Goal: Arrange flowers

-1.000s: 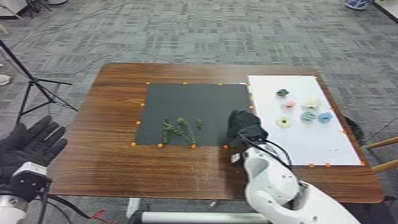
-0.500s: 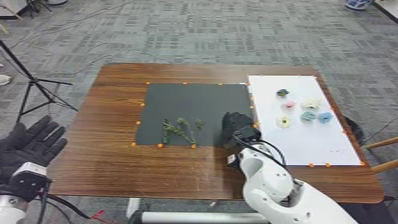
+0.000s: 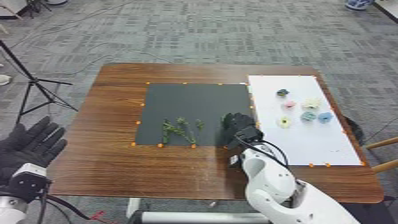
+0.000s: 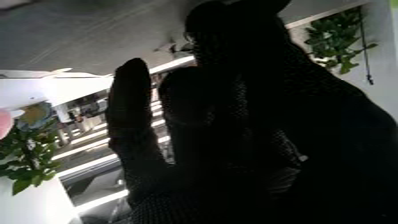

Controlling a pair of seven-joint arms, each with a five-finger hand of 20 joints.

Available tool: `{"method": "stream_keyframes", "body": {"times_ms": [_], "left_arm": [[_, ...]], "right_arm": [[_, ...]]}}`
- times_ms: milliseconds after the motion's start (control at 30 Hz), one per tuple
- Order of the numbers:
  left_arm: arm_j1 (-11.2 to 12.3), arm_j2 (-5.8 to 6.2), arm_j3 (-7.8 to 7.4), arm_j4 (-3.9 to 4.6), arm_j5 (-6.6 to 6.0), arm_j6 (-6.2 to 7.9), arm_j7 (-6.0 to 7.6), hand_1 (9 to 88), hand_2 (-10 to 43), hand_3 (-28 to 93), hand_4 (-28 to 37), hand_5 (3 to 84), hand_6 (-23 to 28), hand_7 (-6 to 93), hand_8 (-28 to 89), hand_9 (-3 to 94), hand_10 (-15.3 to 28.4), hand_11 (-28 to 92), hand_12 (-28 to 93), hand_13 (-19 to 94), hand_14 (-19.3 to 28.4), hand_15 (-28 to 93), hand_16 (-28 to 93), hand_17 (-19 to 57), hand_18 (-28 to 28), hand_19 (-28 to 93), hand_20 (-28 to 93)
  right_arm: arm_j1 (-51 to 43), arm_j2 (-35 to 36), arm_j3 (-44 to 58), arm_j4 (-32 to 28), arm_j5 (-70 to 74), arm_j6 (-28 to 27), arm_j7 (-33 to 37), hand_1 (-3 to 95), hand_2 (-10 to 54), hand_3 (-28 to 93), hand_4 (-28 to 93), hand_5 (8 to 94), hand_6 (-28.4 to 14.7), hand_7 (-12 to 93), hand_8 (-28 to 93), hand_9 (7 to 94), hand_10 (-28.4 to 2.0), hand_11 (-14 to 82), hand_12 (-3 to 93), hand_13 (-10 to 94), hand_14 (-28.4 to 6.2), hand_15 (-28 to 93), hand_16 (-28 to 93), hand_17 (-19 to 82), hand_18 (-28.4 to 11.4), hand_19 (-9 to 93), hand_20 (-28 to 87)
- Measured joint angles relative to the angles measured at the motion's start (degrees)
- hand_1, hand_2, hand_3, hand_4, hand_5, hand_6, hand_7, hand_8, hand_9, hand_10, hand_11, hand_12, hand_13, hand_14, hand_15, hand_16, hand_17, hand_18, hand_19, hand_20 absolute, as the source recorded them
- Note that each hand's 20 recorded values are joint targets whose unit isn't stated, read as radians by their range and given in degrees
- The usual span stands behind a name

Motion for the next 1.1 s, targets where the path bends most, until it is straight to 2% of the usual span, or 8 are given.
{"method": "stream_keyframes", "body": {"times_ms": [233, 300, 467, 633, 867, 900, 1000, 1100], "left_arm": [[0.19, -0.26, -0.08, -0.01, 0.00, 0.00, 0.01, 27.4, 14.1, 70, -26.4, 39.4, 8.5, 9.9, -7, 32.2, 13.9, 15, 14, 22, 13.3, 24, 0, -2.8, 11.0, 17, 12], [0.21, -0.33, -0.09, -0.01, 0.01, 0.00, 0.00, 27.6, 13.9, 70, -26.3, 39.4, 8.5, 9.9, -7, 32.2, 14.0, 15, 14, 22, 13.4, 24, 0, -2.8, 11.0, 17, 12], [0.24, -0.52, -0.17, -0.01, 0.06, 0.00, -0.09, 27.7, 13.8, 70, -26.3, 39.4, 8.5, 10.0, -7, 32.2, 14.0, 15, 14, 22, 13.4, 24, 0, -2.8, 11.0, 17, 12], [0.23, -0.61, -0.22, -0.01, 0.09, 0.03, -0.22, 27.7, 13.9, 70, -26.4, 39.4, 8.5, 10.0, -7, 32.2, 14.0, 16, 14, 22, 13.5, 24, 0, -2.9, 11.1, 17, 12], [0.16, -0.61, -0.24, 0.01, 0.13, 0.03, -0.46, 27.7, 14.1, 70, -26.4, 39.4, 8.5, 10.0, -7, 32.2, 13.9, 15, 14, 22, 13.4, 24, -1, -3.0, 11.1, 18, 12], [0.16, -0.61, -0.24, 0.01, 0.13, 0.03, -0.46, 27.7, 14.1, 70, -26.4, 39.4, 8.5, 10.0, -7, 32.3, 13.9, 15, 14, 22, 13.5, 24, -1, -2.9, 11.1, 18, 12], [0.17, -0.61, -0.34, 0.01, 0.13, 0.03, -0.45, 27.6, 14.2, 70, -26.4, 39.4, 8.5, 10.0, -7, 32.2, 14.0, 15, 14, 22, 13.4, 24, -1, -2.9, 11.1, 18, 12], [0.23, -0.61, -0.66, 0.01, 0.13, 0.01, -0.42, 27.5, 14.1, 70, -26.5, 39.4, 8.5, 10.0, -7, 32.2, 14.0, 15, 14, 22, 13.4, 24, 0, -2.9, 11.1, 18, 12]], "right_arm": [[-0.87, 0.57, 0.58, -2.04, 0.05, -1.10, 0.88, 54.7, -9.5, 64, -28, 69.4, -2.9, 37, 11, 73.4, -13.5, 31.1, 44.5, 64, -14.0, 75, 40, 29, -28.2, 79, 40], [-0.87, 0.66, 0.51, -2.38, 0.05, -1.02, 1.56, 52.5, -9.5, 67, -28, 70.0, -3.7, 32, 10, 72.9, -14.3, 32.9, 43.2, 64, -14.2, 76, 40, 28, -28.3, 79, 40], [-0.86, 0.75, 0.24, -2.62, -0.21, -0.44, 2.93, 48.7, -9.5, 71, -28, 69.7, -4.0, 28, 7, 72.1, -15.1, 35.3, 41.2, 64, -14.6, 76, 40, 28, -28.4, 79, 39], [-1.13, 0.90, 0.53, -3.20, -0.09, -0.16, 3.06, 46.7, -9.5, 73, -28, 69.1, -3.9, 22, -9, 71.5, -15.8, 37.3, 38.0, 64, -14.8, 76, 39, 28, -28.4, 79, 39], [-1.71, 0.93, 0.99, -3.92, -0.11, 1.42, 3.04, 43.9, -9.5, 74, -28, 66.8, -4.7, 19, -11, 71.1, -16.4, 39.0, 34.1, 63, -14.9, 76, 39, 28, -28.4, 79, 38], [-1.98, 0.96, 1.30, -4.20, -0.14, 2.38, 3.04, 43.3, -9.5, 75, -27, 66.5, -4.4, 19, -11, 70.5, -16.6, 39.3, 31.0, 63, -14.8, 76, 39, 28, -28.4, 78, 38], [-3.16, 0.97, 3.32, -4.84, -0.19, 6.29, 2.26, 42.3, -9.5, 75, -27, 66.1, -4.4, 19, -11, 69.2, -16.6, 37.3, 28.2, 62, -14.6, 75, 39, 27, -27.9, 78, 38], [-3.80, 0.97, 6.06, -4.27, -1.08, 10.18, 0.72, 42.7, -9.5, 76, -28, 64.2, -4.0, 19, -12, 65.4, -16.2, 25.4, 20.8, 60, -14.1, 71, 35, 25, -26.4, 76, 37]]}}
